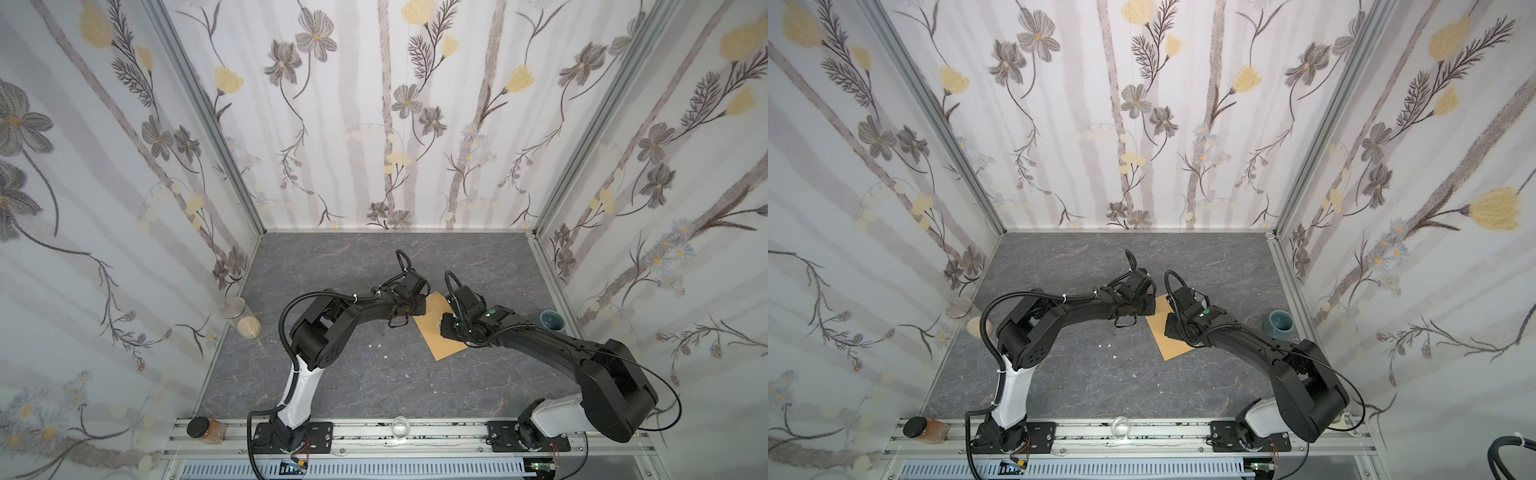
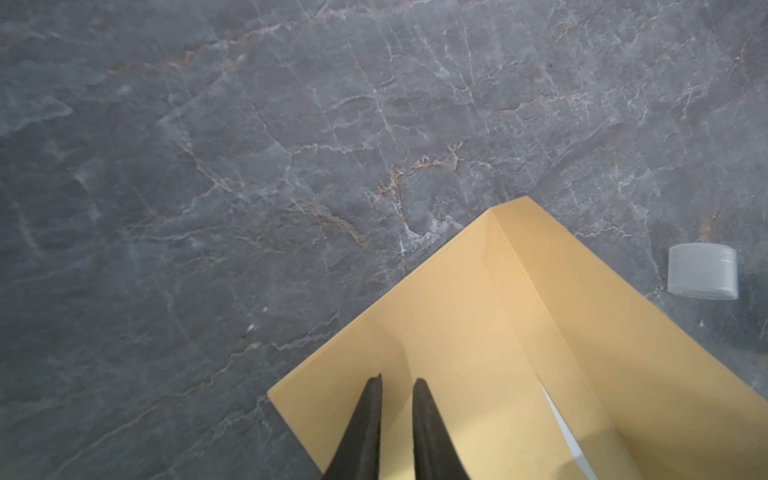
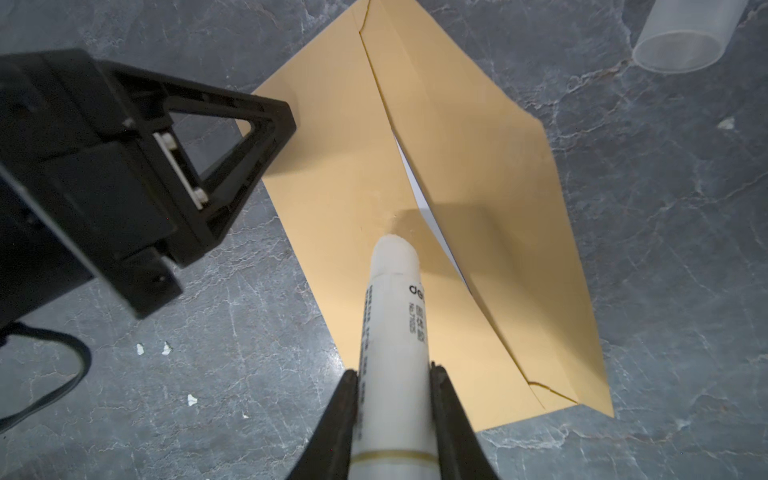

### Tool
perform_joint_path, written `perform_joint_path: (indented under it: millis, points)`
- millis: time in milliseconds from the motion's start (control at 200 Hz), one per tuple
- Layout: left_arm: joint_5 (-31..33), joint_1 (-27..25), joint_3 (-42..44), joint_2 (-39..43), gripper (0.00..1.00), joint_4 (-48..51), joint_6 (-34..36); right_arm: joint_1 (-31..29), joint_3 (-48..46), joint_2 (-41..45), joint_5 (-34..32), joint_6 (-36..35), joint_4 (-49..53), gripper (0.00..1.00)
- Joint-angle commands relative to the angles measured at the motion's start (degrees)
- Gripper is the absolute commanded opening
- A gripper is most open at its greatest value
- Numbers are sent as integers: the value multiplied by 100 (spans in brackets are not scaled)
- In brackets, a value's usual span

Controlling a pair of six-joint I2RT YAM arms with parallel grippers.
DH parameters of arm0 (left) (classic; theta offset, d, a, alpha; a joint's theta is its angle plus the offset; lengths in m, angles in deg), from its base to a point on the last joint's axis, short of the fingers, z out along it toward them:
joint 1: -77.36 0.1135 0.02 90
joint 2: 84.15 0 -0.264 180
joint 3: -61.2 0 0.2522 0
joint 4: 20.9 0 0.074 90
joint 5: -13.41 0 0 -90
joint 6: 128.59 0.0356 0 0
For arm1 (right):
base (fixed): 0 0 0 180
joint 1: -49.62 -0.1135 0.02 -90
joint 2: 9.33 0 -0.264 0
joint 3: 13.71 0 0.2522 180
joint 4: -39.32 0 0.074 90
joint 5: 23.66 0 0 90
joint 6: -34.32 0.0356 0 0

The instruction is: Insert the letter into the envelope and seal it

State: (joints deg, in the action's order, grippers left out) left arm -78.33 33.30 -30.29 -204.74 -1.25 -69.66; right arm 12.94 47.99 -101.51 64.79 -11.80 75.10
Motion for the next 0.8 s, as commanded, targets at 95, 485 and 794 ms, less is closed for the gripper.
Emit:
perform_joint_path:
  millis: [95, 485, 794]
  points:
    - [-118, -16, 29, -63, 19, 681, -98, -3, 142, -486, 175, 20, -388, 0]
    - [-91, -50, 24, -63, 18, 663, -127, 122, 471, -673, 155, -109, -282, 0]
    - [-60, -51, 39, -46, 18, 663, -125, 151, 277, 34, -4, -139, 278, 0]
